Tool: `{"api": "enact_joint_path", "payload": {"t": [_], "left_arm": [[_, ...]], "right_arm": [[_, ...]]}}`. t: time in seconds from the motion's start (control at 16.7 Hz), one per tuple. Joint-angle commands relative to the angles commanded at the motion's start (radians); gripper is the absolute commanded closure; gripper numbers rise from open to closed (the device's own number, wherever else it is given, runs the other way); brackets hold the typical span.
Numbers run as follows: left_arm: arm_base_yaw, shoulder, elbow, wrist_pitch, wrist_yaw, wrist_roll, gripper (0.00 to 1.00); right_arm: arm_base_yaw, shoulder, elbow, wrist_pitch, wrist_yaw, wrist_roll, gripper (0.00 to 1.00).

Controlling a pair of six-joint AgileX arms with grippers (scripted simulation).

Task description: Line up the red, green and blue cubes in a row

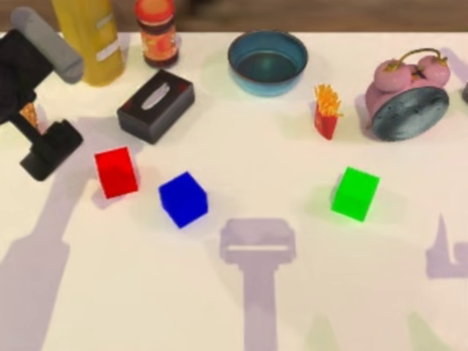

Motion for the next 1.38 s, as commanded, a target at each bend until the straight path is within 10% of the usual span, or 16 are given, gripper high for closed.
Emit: {"api": "enact_joint_path", "payload": {"t": [0.66,1.38], "left_arm": [[-0.079,0.727,0.624,-0.394,0.004,0.34,0.0],[-0.08,0.802,0.54,-0.239,0.005,0.354,0.0]], "right_arm": [[0.0,0.0,0.0,0.0,0.0,0.0,0.0],[0.0,0.0,0.0,0.0,0.0,0.0,0.0]]}}
